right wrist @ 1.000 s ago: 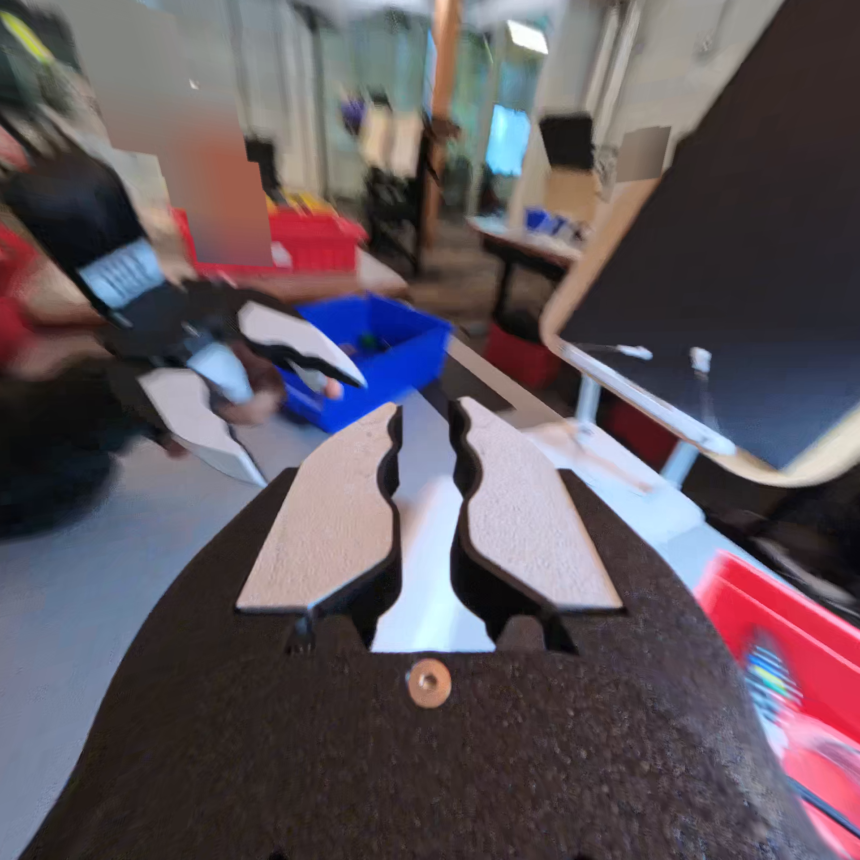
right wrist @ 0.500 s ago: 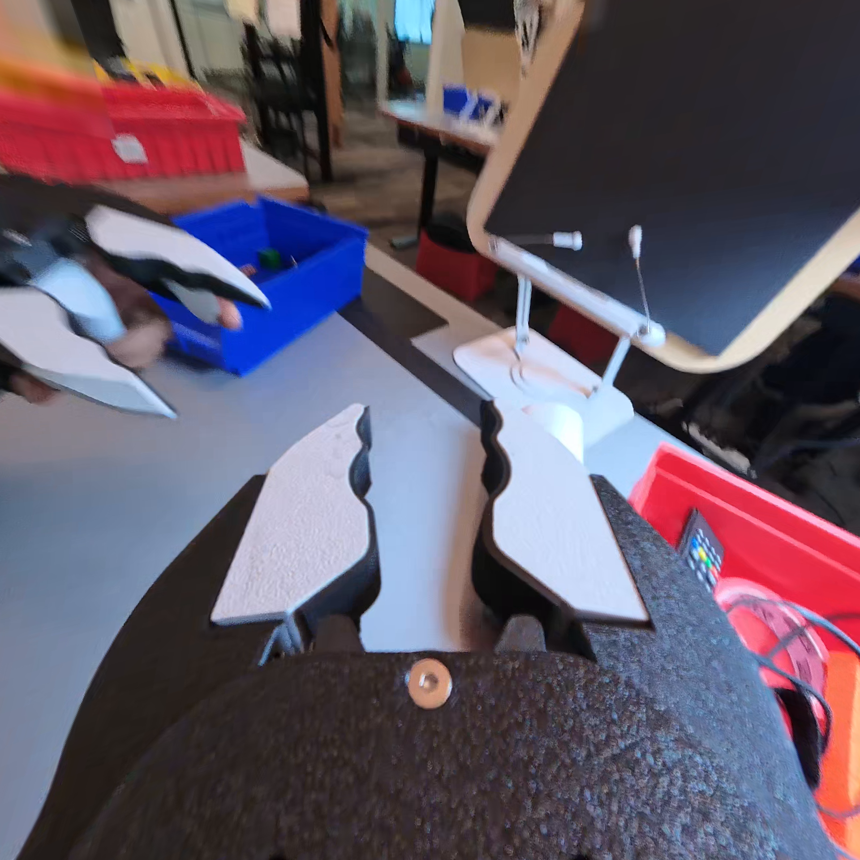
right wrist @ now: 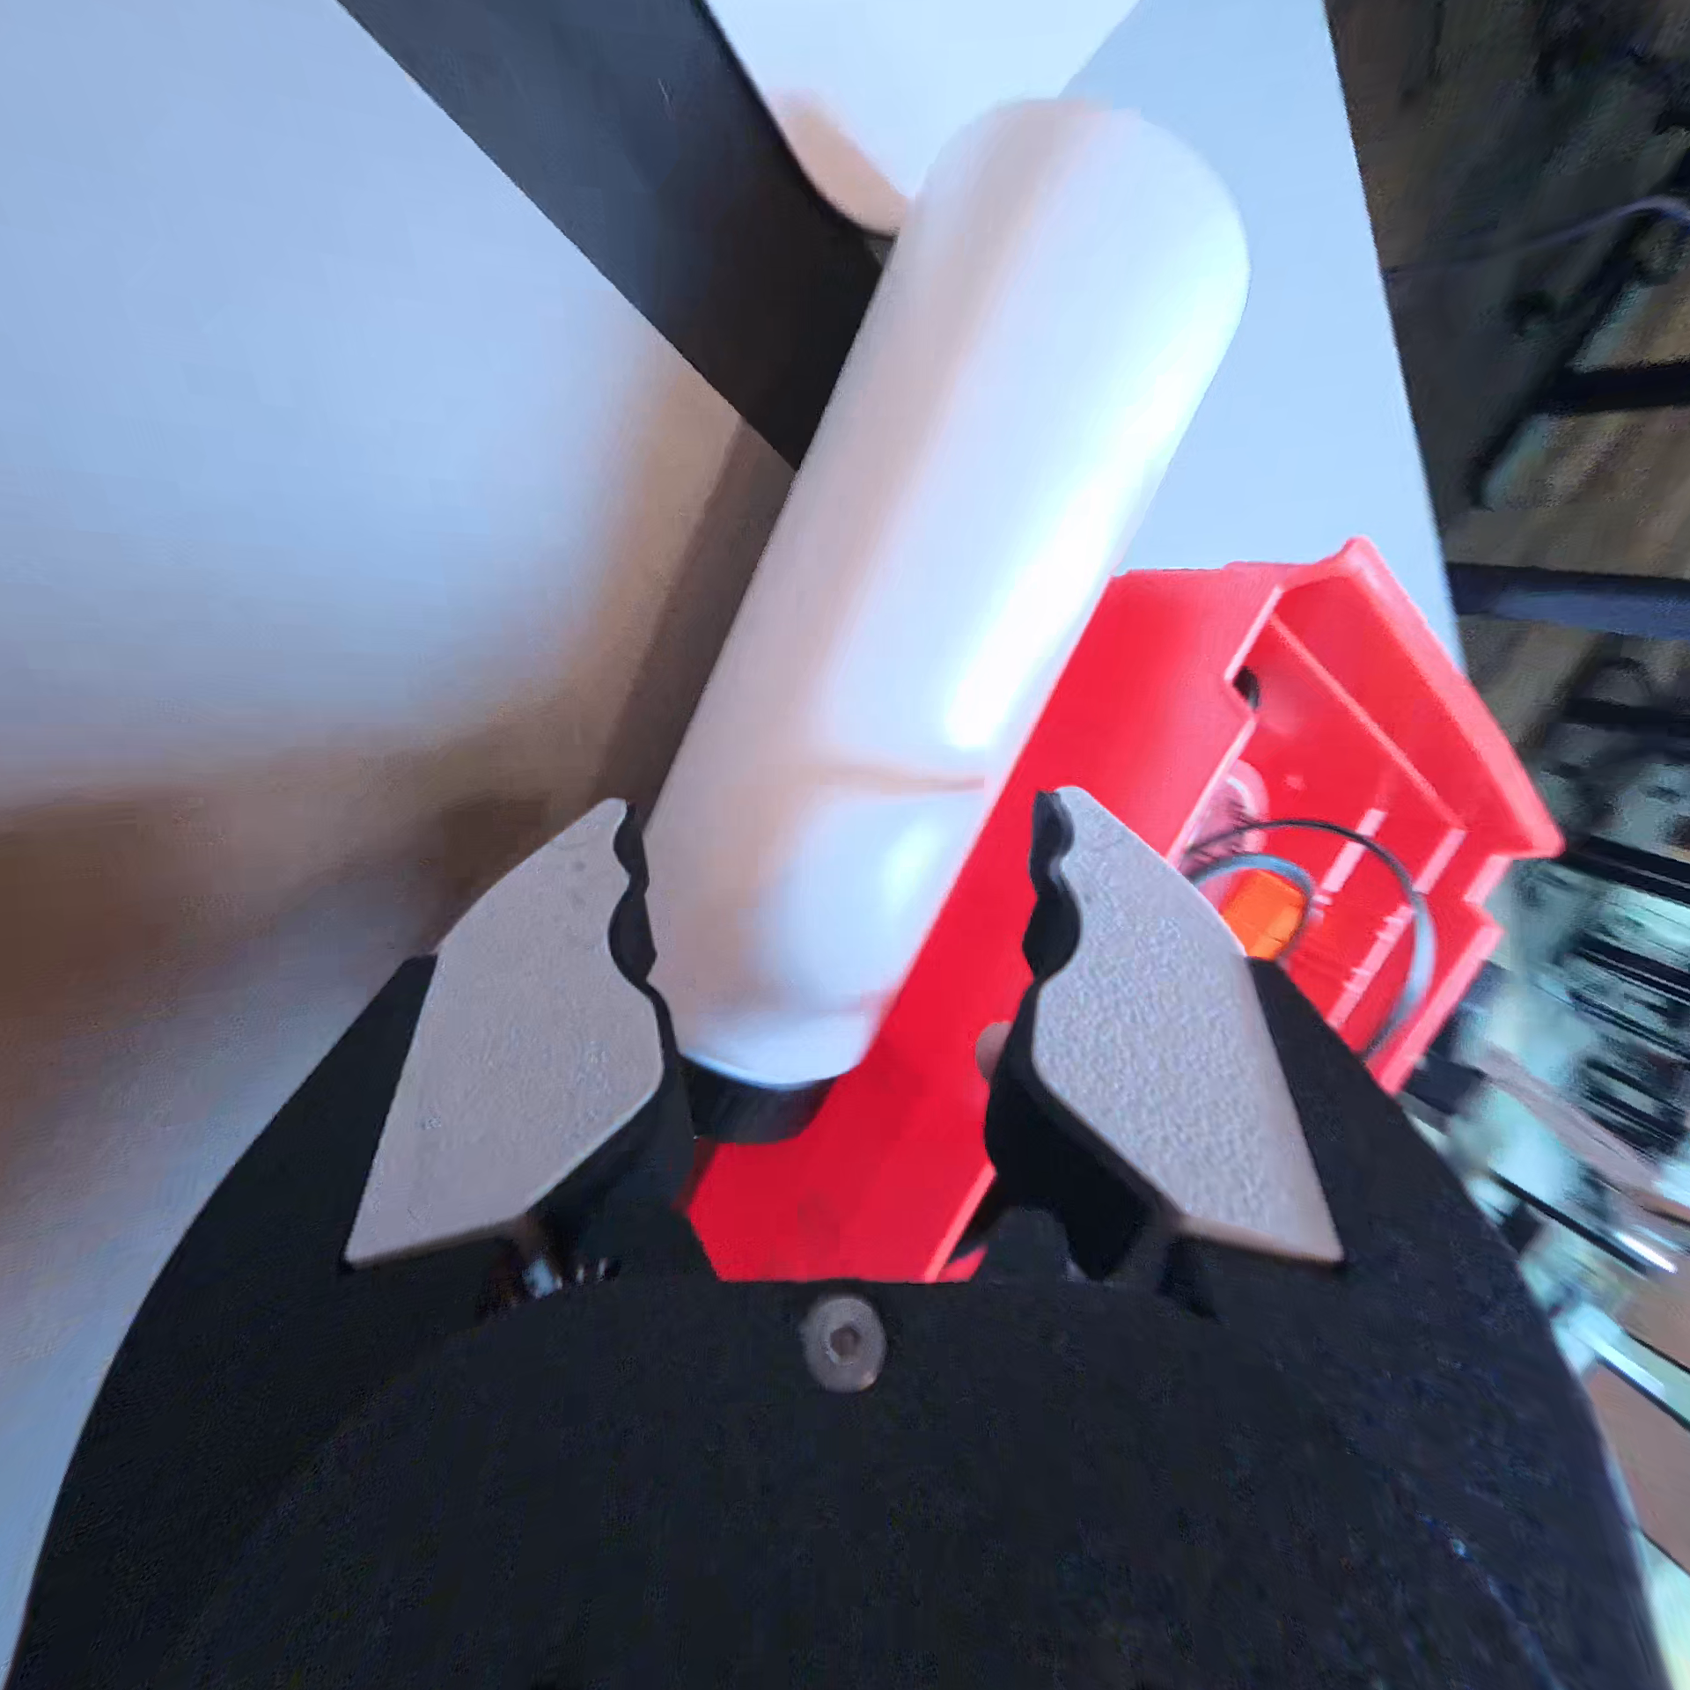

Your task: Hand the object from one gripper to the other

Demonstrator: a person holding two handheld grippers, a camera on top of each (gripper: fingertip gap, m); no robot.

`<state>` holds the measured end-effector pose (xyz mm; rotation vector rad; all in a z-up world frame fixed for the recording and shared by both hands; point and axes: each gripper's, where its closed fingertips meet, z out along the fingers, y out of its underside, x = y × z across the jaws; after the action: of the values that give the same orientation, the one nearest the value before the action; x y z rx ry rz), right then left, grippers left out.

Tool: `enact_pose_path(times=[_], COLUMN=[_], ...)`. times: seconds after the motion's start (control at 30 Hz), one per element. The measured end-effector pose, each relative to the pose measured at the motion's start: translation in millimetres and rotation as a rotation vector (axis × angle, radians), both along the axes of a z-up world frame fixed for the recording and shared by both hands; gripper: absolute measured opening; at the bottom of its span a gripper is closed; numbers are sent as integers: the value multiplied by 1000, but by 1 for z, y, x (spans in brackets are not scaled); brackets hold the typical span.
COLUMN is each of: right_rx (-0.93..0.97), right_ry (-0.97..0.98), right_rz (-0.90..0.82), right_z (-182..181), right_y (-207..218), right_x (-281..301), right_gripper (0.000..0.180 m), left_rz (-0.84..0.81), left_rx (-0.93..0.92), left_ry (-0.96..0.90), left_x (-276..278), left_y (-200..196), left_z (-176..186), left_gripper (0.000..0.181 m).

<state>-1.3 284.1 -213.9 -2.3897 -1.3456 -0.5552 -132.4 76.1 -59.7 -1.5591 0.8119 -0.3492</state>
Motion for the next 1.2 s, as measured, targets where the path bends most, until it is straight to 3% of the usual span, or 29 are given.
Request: enact_pose_path(times=[0.23,0.43,0.57,0.63,0.8,0.87,1.07,1.2], right_rx=[-83,-81,-172,-203,-291,-249,-330,-317], right_ry=[-182,-297,-92,69,73,50,285,571], right_rz=[-84,-7,25,2,-54,-70,94,259], right_z=[-14,-16,-10,-5,-39,-50,-45,-10], right_y=[5,-4,-23,-26,-35,-29,-61,-96], right_x=[7,8,-14,-28,-21,-16,-48,-70], right_gripper=[83,84,77,83,103,97,94,94], left_rz=[10,24,44,46,48,46,26,37], left_rx=[31,93,122,128,145,144,78,7], left_ry=[-46,-93,-131,-155,-172,-168,-135,-131], left_x=[-14,-31,-45,-49,-54,-53,-43,-47], left_y=[-6,-17,-20,-22,-27,-28,-20,-9], left_z=[21,48,61,67,75,75,56,38], left_gripper=[70,68,66,66,65,64,65,66])
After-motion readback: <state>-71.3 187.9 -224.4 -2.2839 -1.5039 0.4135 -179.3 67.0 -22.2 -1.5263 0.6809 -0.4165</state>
